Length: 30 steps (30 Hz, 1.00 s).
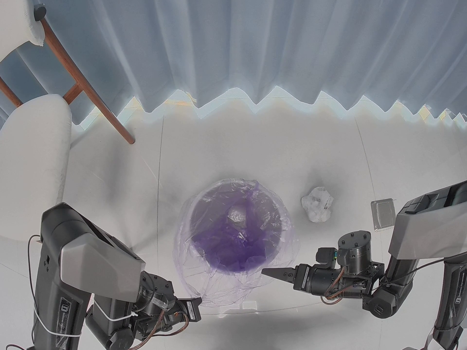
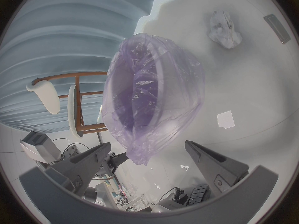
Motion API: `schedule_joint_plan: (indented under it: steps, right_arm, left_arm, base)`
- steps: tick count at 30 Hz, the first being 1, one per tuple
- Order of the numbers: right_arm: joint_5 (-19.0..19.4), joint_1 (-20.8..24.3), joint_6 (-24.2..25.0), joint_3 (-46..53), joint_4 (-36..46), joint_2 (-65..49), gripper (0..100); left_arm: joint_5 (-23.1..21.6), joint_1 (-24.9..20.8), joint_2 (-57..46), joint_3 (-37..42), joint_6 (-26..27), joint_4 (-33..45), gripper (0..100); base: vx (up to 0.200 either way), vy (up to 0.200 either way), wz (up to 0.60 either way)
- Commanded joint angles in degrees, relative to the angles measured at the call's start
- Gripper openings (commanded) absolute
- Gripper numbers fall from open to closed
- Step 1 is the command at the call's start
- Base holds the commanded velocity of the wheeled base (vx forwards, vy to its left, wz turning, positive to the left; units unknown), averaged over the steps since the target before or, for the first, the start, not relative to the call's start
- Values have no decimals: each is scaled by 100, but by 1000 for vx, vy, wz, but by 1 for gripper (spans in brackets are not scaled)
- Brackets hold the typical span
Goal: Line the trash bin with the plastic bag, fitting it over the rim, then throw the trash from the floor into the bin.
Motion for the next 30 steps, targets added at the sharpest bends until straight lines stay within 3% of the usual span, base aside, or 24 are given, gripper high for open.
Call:
schedule_joint_plan:
  steps: [1,14,30]
  right_arm:
    - [3,2,1,34,-141,115,100]
    - [3,2,53,61,-141,1,100]
    - [65,20,273,148,-70,-535,100]
  left_arm:
    - [120,-71,33,3,-3,4,100]
    - [261,-132,-503,-85,-65,-5,100]
    - [243,-247,-2138,-14,-232,4,100]
  base:
    - [0,0,0]
    - [0,0,0]
    - [0,0,0]
